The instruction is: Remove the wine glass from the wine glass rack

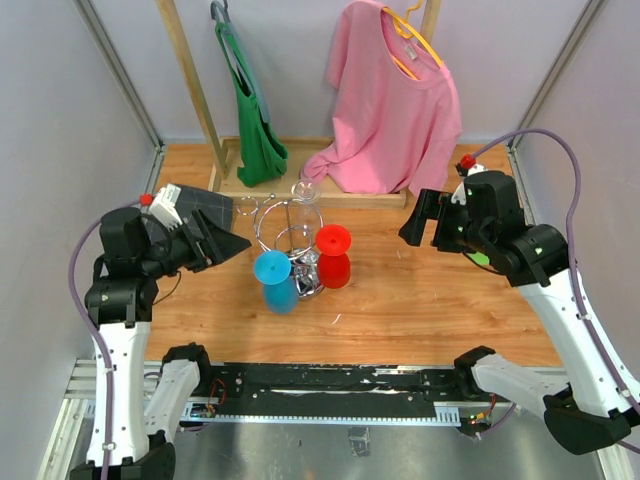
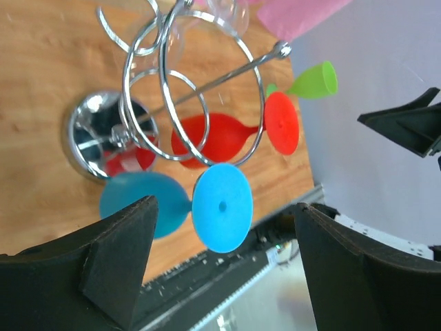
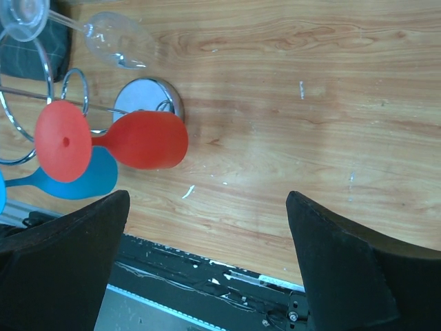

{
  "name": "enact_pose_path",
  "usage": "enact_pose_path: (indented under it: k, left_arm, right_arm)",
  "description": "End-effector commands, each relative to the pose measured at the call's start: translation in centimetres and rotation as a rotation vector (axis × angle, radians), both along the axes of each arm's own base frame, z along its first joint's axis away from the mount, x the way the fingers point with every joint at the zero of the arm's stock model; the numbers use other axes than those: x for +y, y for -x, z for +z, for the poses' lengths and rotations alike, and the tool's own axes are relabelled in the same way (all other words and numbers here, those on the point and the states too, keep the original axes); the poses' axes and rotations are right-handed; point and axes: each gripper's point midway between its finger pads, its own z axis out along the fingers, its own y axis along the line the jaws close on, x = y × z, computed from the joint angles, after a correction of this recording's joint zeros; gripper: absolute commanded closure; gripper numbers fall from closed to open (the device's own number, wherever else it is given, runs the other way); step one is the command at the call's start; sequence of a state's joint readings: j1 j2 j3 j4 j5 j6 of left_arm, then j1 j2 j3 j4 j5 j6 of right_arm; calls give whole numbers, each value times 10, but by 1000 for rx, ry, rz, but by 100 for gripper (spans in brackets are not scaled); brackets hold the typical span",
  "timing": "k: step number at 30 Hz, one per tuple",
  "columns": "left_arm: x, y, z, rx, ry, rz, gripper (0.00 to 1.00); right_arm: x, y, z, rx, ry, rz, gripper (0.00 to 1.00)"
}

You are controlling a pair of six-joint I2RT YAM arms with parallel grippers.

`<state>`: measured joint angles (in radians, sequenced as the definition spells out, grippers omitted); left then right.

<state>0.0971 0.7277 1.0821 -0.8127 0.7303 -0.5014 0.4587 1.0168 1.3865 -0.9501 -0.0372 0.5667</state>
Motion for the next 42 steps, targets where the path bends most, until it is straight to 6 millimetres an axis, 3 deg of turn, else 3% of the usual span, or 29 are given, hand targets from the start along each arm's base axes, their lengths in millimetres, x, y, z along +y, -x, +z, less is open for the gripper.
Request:
enact_pose_path:
  k: [1,10,20,29,37,42]
  left_arm:
    - [-15,17,-19,134,122,-69,16]
    - [-23,19,-51,266,212,-88,35]
    - [-31,28,-44,277,274,-151,38]
    - [-32,36,-51,295,289,-160,48]
    - [-34,38,-58,322,316,-174,49]
    - [-35,36,-60,331,330,-177,59]
  right_arm:
    - [-8,-6,-6,-19,57,-35,1]
    - [-20,4,-11,8,98,-60,1]
    - [-21,7,-15,25,101,-56,1]
    - [-21,12,-17,29,97,-45,1]
    - [-23,15,-17,30,100,-43,1]
    - [-22,15,-17,31,99,-43,1]
